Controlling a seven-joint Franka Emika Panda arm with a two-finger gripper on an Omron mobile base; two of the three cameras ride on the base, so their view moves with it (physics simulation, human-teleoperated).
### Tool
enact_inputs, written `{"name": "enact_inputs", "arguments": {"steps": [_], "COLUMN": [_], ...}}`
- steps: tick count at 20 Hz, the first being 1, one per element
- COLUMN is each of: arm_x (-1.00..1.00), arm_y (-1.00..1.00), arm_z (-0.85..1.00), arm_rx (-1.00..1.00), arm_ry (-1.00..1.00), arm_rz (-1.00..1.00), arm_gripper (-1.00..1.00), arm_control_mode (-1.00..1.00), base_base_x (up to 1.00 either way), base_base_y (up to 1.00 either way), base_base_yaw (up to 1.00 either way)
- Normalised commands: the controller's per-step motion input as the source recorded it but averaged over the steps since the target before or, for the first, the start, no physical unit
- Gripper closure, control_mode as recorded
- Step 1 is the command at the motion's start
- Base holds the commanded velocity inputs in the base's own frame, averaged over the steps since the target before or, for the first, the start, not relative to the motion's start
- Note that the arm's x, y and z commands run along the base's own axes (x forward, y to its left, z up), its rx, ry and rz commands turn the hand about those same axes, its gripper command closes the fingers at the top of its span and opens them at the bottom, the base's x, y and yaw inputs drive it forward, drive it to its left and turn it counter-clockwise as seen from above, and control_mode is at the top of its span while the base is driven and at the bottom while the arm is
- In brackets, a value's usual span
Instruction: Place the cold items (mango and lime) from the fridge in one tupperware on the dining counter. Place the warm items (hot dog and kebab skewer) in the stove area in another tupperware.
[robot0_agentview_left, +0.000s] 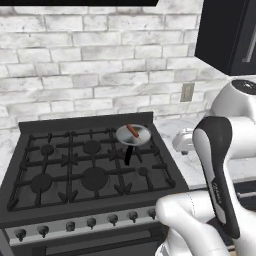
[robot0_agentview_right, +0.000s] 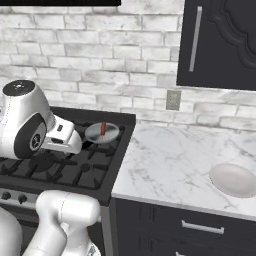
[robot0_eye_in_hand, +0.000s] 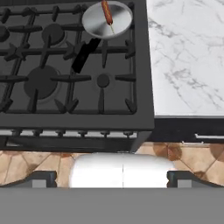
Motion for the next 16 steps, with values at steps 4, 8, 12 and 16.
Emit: {"name": "enact_inputs", "arguments": {"steps": [4,8,12,16], "arm_x": [0.99,0.99,0.97,0.76], "arm_y": [0.02,0.01,0.05,0.12], "arm_z": [0.00,0.00,-0.08,-0.27], "arm_rx": [0.00,-0.01,-0.01,-0.06], "arm_ry": [-0.02,-0.01,0.03,0.20], "arm_rz": [0.00,0.00,0.00,0.00], "arm_gripper": [-1.00,-1.00,-1.00,-1.00], "arm_control_mode": [-1.00,-1.00,-1.00,-1.00], "base_base_x": [0.00,0.00,0.00,0.00], "base_base_y": [0.00,0.00,0.00,0.00], "base_base_yaw": [0.00,0.00,0.00,0.00]}}
